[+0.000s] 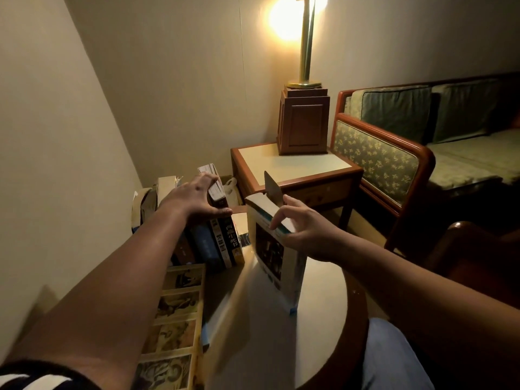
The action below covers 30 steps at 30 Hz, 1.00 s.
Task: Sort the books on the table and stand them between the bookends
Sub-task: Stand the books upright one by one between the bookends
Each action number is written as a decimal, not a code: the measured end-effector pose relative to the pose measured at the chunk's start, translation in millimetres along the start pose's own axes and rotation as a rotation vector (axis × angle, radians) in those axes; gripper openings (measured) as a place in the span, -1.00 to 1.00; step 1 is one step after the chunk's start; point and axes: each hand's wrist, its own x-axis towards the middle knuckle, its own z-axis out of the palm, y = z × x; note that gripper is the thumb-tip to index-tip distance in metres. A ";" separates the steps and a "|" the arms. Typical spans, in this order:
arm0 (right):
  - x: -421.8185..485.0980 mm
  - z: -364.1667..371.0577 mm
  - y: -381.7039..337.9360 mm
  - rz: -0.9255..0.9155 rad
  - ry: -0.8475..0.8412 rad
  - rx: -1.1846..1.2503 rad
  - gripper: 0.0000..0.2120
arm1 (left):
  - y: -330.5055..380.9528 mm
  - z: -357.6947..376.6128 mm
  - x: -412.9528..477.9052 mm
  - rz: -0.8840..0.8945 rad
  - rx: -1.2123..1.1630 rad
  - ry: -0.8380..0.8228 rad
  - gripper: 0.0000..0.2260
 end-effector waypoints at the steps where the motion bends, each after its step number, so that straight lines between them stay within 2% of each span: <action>1: 0.7 -0.4 -1.8 0.028 -0.019 -0.019 -0.81 | 0.8 -0.3 -0.3 -0.001 0.002 0.001 -0.07; 4: 3.6 -0.9 -5.7 0.123 -0.067 -0.098 -0.70 | 3.0 -1.1 -0.9 -0.011 -0.006 -0.002 -0.07; 7: 6.5 0.1 -5.6 0.124 -0.058 -0.173 -0.67 | 3.0 -1.3 -1.5 -0.010 -0.021 0.001 -0.07; 14: 29.1 1.2 -9.8 -0.028 0.149 -0.182 -0.62 | 2.3 -0.6 -0.3 0.009 0.004 0.005 -0.07; 20: 70.3 13.5 -16.3 -0.059 0.297 -0.136 -0.56 | -2.3 3.5 3.6 0.020 0.012 0.024 -0.07; 30: 149.8 41.2 -25.8 -0.007 0.280 -0.143 -0.58 | -11.0 8.6 16.4 0.044 0.039 0.022 -0.11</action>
